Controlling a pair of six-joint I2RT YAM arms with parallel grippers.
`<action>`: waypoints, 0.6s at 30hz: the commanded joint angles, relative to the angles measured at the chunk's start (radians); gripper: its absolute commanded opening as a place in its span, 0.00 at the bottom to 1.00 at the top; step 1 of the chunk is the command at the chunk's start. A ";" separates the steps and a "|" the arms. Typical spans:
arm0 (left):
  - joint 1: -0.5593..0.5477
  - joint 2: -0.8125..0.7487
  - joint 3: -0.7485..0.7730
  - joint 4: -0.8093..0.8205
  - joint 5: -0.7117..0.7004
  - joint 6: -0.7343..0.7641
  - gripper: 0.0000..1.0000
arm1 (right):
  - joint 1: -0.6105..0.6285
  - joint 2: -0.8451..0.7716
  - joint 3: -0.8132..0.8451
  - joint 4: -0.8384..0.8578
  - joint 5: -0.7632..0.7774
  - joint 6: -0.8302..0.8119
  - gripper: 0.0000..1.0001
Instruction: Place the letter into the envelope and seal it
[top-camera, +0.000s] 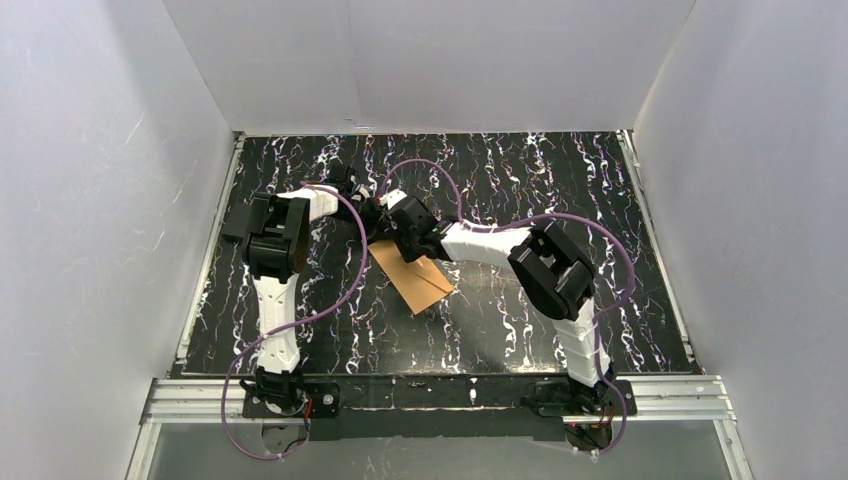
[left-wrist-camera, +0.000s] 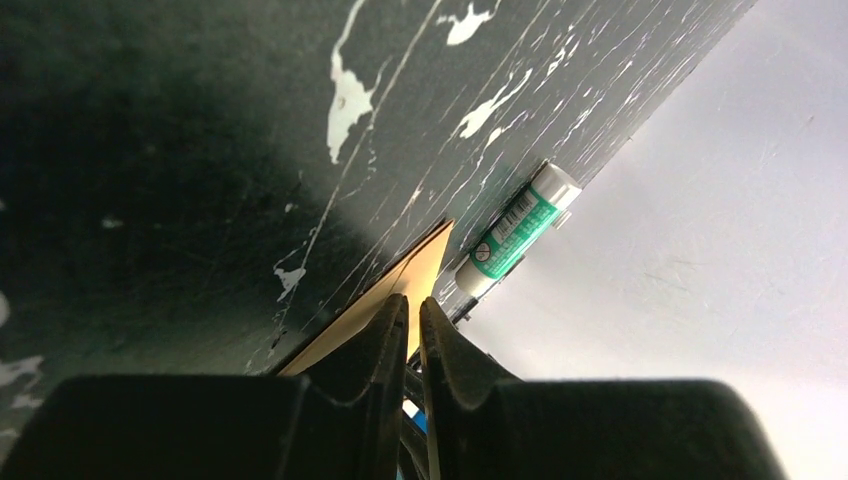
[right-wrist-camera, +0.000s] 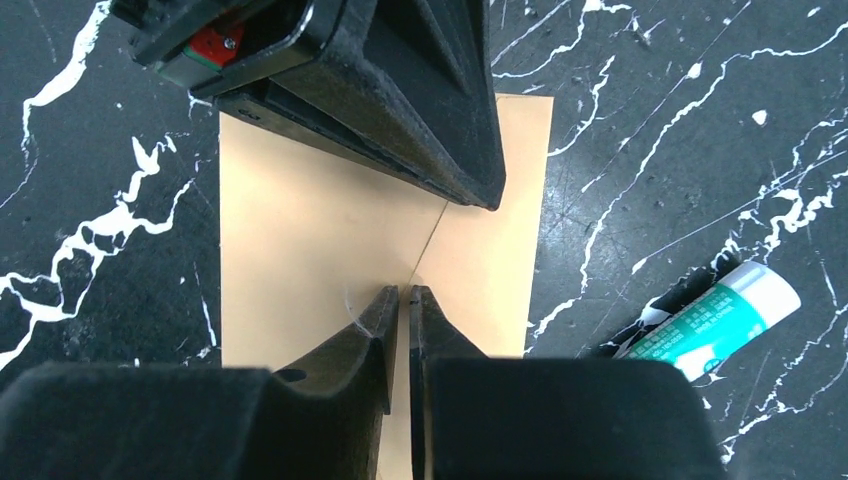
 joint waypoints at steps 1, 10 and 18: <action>-0.008 0.058 -0.026 -0.160 -0.187 0.058 0.11 | 0.000 -0.020 -0.089 -0.108 -0.143 -0.014 0.16; -0.007 0.076 -0.017 -0.161 -0.199 0.065 0.11 | 0.002 -0.105 -0.194 -0.159 -0.170 -0.053 0.18; -0.007 0.078 -0.005 -0.167 -0.203 0.067 0.11 | 0.002 -0.123 -0.261 -0.219 -0.147 -0.072 0.16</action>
